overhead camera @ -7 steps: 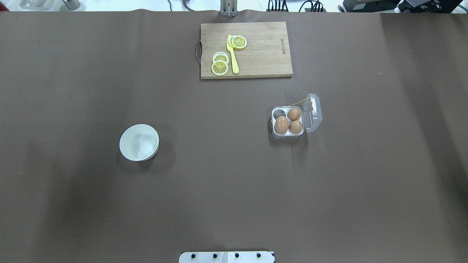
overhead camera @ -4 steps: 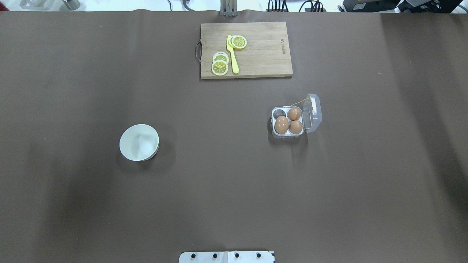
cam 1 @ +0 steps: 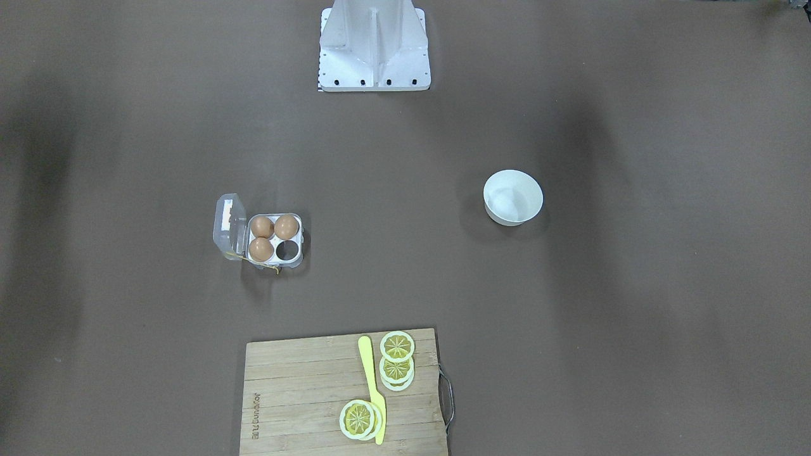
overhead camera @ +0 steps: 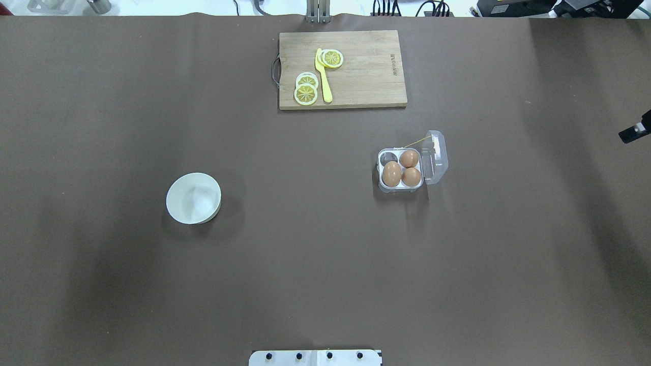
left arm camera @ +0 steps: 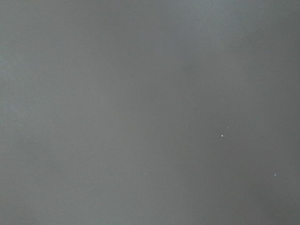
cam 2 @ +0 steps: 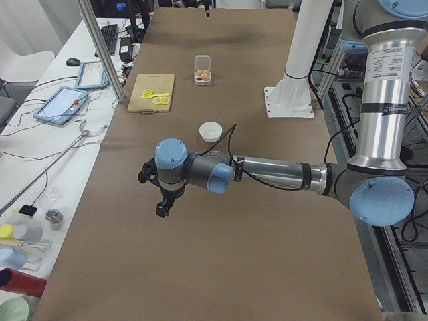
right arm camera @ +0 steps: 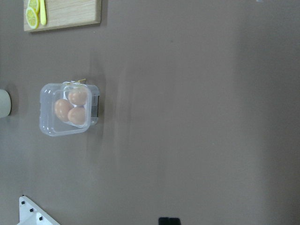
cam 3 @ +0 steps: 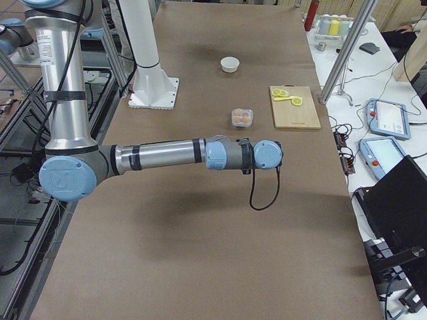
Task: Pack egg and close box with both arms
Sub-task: 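Move the right gripper toward the open lid of the egg box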
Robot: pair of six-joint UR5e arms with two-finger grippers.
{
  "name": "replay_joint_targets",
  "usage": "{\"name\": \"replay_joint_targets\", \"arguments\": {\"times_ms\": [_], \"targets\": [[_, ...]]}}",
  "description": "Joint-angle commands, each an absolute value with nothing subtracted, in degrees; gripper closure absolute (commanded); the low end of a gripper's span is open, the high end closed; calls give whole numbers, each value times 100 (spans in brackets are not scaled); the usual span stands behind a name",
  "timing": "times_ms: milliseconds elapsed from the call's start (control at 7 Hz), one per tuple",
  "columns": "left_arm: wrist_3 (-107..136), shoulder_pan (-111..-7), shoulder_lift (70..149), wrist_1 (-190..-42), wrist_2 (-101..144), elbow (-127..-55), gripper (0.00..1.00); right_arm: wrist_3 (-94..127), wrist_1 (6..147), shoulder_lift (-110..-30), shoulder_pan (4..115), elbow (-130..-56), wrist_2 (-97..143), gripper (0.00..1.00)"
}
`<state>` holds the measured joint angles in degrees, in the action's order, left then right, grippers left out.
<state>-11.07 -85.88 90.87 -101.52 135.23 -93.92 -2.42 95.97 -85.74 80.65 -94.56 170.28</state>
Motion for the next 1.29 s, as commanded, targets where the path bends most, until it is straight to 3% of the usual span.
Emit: {"name": "replay_joint_targets", "arguments": {"times_ms": [0, 1143], "targets": [[-1107, -8596, 9088, -10151, 13526, -9396, 3, -176, 9606, -8394, 7841, -9422, 17209, 100], [-1107, -8754, 9035, -10151, 13518, -9396, 3, -185, 9606, -7200, 6856, -8571, 17798, 100]]}}
